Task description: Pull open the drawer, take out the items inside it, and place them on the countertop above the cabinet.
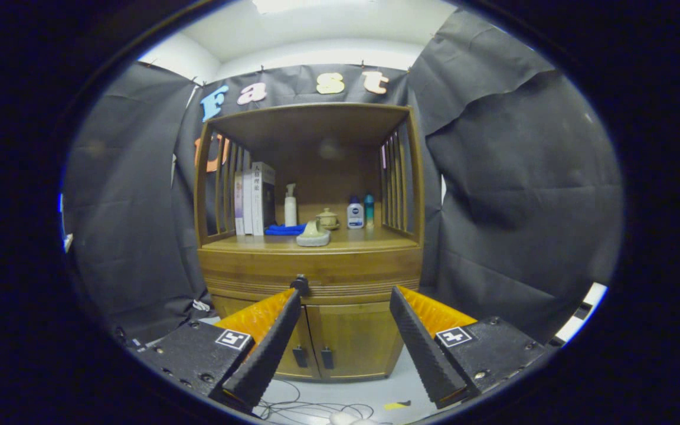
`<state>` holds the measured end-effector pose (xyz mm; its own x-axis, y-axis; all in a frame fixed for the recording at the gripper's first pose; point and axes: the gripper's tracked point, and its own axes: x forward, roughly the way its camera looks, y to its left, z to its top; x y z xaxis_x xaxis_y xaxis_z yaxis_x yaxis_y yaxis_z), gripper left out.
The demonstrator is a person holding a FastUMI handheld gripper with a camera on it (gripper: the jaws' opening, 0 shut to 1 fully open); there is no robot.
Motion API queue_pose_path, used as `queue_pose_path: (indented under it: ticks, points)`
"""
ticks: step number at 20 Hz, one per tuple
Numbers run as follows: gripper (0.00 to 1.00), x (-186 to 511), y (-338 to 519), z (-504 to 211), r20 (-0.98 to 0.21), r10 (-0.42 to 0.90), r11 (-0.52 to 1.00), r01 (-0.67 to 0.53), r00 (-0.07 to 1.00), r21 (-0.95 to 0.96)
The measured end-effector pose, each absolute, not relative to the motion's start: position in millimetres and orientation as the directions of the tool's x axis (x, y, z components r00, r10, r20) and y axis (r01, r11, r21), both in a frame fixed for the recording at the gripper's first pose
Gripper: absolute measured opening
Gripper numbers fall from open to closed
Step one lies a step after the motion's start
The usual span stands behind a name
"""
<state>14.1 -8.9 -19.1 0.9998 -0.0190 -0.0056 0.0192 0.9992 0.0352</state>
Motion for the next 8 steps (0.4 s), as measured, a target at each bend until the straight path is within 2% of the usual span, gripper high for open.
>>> queue_pose_path:
  ticks: [8]
  points:
    - [0.99,-42.1,-13.4,-18.0,0.003,-0.012,0.999,0.012,1.0,0.039]
